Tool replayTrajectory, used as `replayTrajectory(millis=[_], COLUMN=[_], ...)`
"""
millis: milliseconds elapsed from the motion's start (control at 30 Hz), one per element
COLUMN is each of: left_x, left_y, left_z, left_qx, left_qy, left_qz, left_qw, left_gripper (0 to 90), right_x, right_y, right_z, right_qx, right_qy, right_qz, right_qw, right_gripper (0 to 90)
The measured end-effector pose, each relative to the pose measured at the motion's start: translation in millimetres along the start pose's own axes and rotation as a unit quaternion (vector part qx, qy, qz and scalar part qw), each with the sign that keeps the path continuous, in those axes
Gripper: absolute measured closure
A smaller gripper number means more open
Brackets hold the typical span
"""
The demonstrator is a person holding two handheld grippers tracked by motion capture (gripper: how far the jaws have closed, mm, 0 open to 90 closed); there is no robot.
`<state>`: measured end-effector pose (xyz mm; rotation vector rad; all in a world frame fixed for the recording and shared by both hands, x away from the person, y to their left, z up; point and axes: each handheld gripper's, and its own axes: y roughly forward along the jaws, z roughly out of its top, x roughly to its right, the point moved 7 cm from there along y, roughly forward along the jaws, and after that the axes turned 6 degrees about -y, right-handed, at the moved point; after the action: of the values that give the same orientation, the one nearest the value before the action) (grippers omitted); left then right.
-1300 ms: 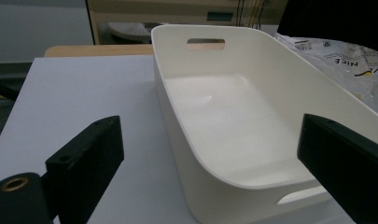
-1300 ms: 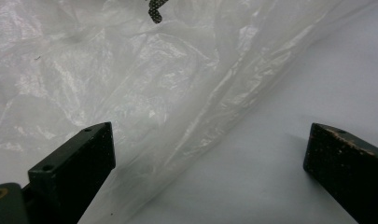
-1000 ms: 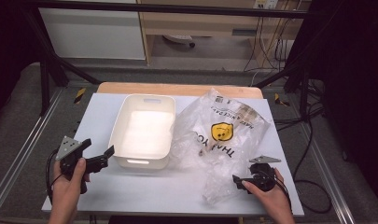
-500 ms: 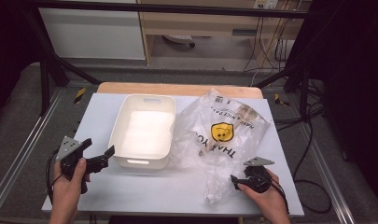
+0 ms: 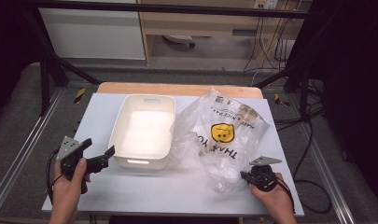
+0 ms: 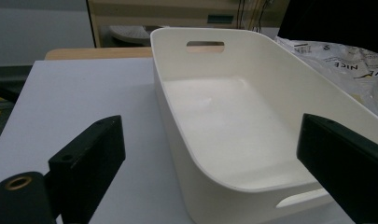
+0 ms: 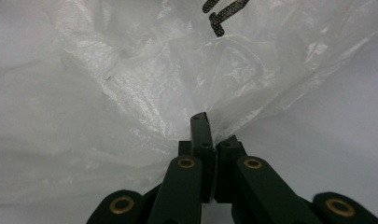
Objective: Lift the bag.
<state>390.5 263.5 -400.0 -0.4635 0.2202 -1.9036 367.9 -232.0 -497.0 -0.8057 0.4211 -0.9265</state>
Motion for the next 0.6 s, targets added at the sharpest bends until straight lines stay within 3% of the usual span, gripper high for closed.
replayTrajectory(millis=[367, 600], left_x=[5.0, 22.9], left_y=[-0.9, -0.2], left_z=[1.6, 2.2], left_qx=[-0.002, -0.006], left_qy=[0.007, 0.022], left_qz=[-0.006, -0.021], left_qw=[1.0, 0.9995], left_gripper=[7.5, 7.5], right_x=[43.7, 80.4], right_y=[-18.2, -26.1], right_z=[-19.6, -28.4], right_qx=[-0.012, -0.008], right_qy=[0.012, 0.033], right_qz=[-0.036, -0.074], right_qw=[0.9992, 0.9967], right_gripper=[90.0, 90.0])
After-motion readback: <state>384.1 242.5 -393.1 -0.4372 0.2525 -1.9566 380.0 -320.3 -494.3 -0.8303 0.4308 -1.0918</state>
